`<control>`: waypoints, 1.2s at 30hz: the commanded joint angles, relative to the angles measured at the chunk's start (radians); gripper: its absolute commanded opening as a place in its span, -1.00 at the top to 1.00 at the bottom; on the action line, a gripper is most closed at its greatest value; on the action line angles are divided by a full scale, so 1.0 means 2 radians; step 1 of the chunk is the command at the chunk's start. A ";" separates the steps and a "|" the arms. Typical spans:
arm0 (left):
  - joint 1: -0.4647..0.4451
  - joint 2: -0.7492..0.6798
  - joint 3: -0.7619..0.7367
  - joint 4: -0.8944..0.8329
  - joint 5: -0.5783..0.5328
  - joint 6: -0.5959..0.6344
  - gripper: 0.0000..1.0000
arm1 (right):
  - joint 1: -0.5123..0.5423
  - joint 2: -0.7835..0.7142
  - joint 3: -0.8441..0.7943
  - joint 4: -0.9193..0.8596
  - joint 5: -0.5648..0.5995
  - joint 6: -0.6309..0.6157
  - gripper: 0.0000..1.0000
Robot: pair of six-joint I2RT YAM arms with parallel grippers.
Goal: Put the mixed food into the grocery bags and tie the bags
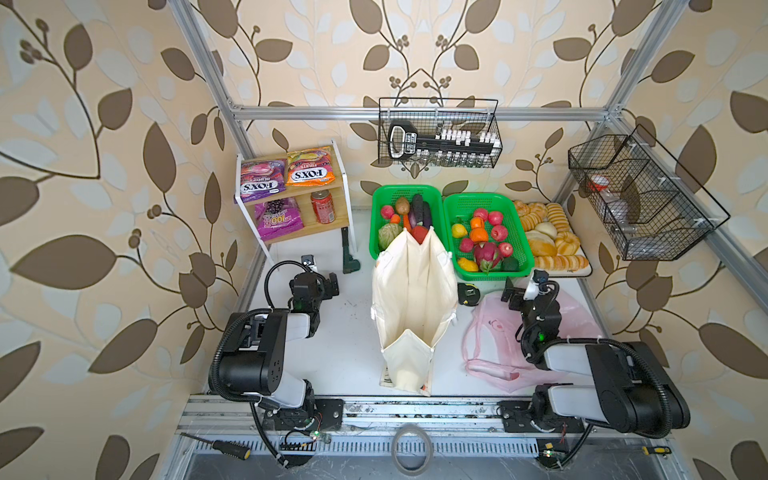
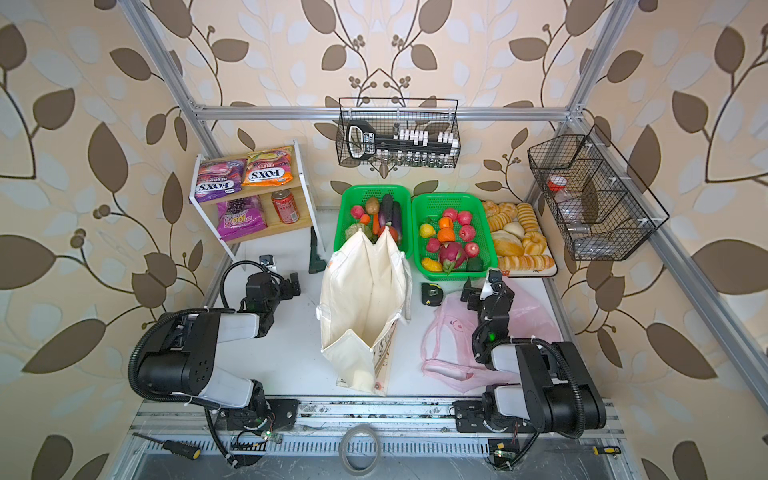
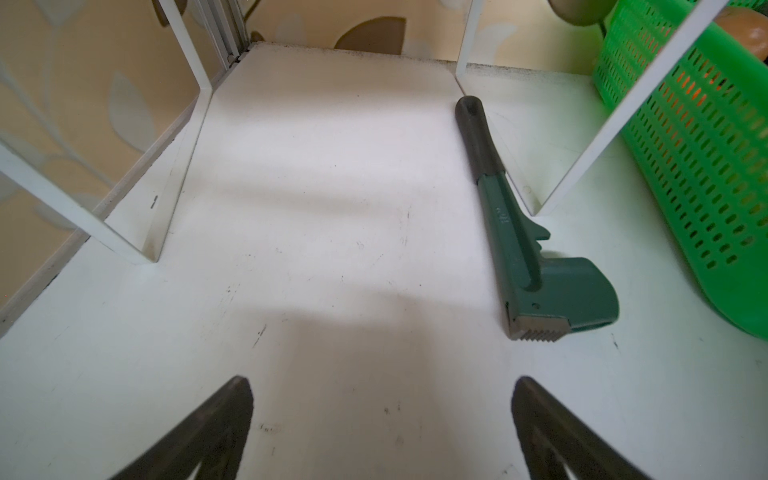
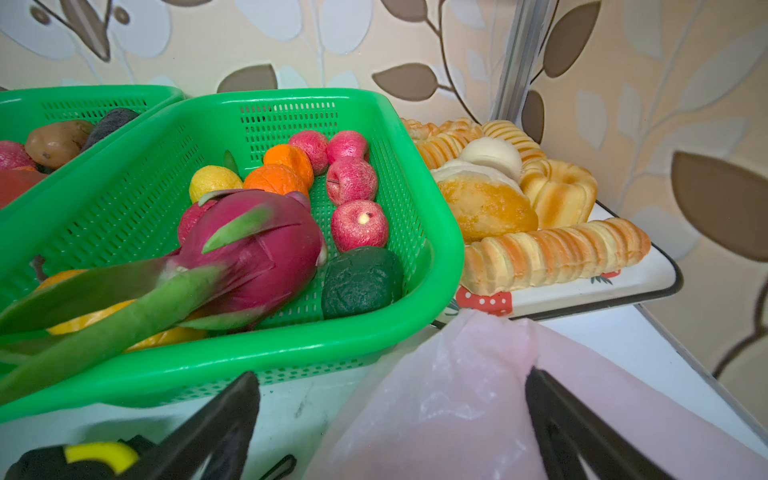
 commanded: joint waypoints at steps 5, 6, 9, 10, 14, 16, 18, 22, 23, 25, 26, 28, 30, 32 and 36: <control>0.001 -0.002 -0.002 0.009 0.003 0.003 -0.98 | -0.002 0.004 0.012 0.002 -0.009 -0.001 -1.00; 0.001 -0.004 -0.005 0.010 0.002 0.003 -0.98 | -0.001 0.004 0.012 0.003 -0.009 -0.001 -1.00; 0.001 -0.005 -0.008 0.015 0.006 0.004 -0.98 | -0.002 0.003 0.009 0.005 -0.010 -0.001 -1.00; 0.001 -0.007 -0.008 0.016 0.008 0.005 -0.98 | -0.002 0.001 0.007 0.006 -0.013 -0.001 -1.00; 0.000 -0.044 -0.008 -0.007 0.010 0.007 -0.98 | -0.010 -0.012 0.003 0.004 -0.023 0.003 -1.00; 0.000 -0.073 -0.008 -0.029 -0.001 0.002 -0.98 | -0.013 -0.037 0.001 -0.010 -0.022 0.006 -1.00; 0.000 -0.111 -0.003 -0.064 -0.014 -0.003 -0.98 | -0.014 -0.073 0.013 -0.066 -0.016 0.009 -1.00; 0.000 -0.193 0.011 -0.129 -0.030 -0.044 -0.98 | -0.031 -0.167 0.050 -0.219 -0.025 0.054 -1.00; 0.000 -0.209 0.017 -0.147 -0.026 -0.053 -0.98 | -0.032 -0.190 0.055 -0.247 -0.025 0.059 -1.00; 0.000 -0.243 0.037 -0.203 -0.025 -0.077 -0.98 | -0.032 -0.246 0.080 -0.330 -0.016 0.090 -1.00; 0.000 -0.255 0.048 -0.229 -0.029 -0.094 -0.98 | -0.032 -0.269 0.096 -0.370 -0.015 0.105 -1.00; 0.000 -0.278 0.073 -0.286 -0.031 -0.131 -0.98 | -0.034 -0.314 0.142 -0.481 -0.020 0.166 -1.00; 0.000 -0.297 0.097 -0.337 -0.021 -0.161 -0.98 | -0.039 -0.343 0.186 -0.550 -0.074 0.210 -1.00; 0.000 -0.317 0.124 -0.386 0.011 -0.179 -0.98 | -0.043 -0.358 0.223 -0.584 -0.189 0.217 -1.00; 0.000 -0.352 0.179 -0.497 0.078 -0.213 -0.98 | -0.040 -0.330 0.309 -0.666 -0.359 0.304 -0.76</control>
